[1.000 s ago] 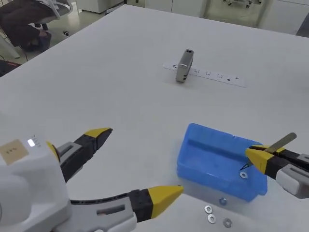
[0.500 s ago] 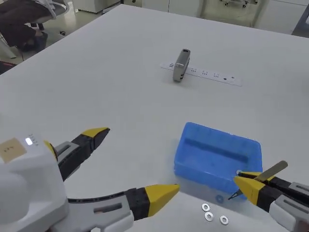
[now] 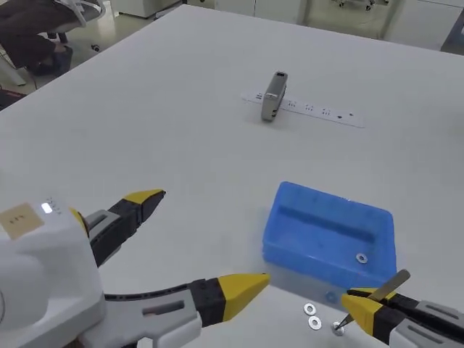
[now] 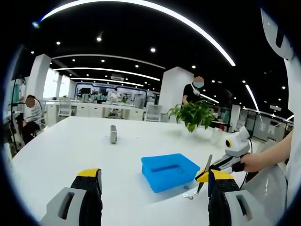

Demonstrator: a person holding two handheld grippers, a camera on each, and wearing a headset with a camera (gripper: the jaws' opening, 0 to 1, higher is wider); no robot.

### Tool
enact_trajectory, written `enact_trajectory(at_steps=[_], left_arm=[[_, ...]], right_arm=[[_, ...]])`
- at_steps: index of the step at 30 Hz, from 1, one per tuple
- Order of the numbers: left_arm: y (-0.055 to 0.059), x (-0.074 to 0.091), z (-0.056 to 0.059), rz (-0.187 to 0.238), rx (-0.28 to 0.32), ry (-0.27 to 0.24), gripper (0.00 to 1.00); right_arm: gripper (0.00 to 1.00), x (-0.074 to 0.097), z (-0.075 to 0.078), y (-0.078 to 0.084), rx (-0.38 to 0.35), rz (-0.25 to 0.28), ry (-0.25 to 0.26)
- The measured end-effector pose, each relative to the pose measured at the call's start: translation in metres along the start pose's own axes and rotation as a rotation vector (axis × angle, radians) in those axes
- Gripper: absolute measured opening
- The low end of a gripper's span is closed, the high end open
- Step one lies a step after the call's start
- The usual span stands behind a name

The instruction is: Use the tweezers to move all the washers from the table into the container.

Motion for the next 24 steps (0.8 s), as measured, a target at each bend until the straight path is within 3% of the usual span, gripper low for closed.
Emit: enact_trajectory(at_steps=[8,13,17,24], left_arm=[[0.001,0.0,0.0,-0.005,-0.001,0.0,0.96],[0.0,0.0,0.0,0.0,0.007,-0.006,0.95],[0.0,0.0,0.0,0.0,0.003,-0.008,0.95],[0.0,0.0,0.0,-0.002,0.0,-0.005,0.95]], right_arm=[[0.04,-0.001,-0.004,0.004,0.07,-0.018,0.001],[0.04,-0.002,-0.016,0.006,0.225,-0.04,-0.036],[0.03,-0.003,-0.019,0.006,0.361,-0.068,-0.025],[0.03,-0.006,-0.017,0.004,0.353,-0.081,-0.03]])
Point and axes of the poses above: the centre of the closed fingertips' face, and the gripper's own axes: x roughly backward along the fingers, z roughly to its right, y roughly out of its underside, the point moved 6 cm from there along x, roughly backward along the fingers
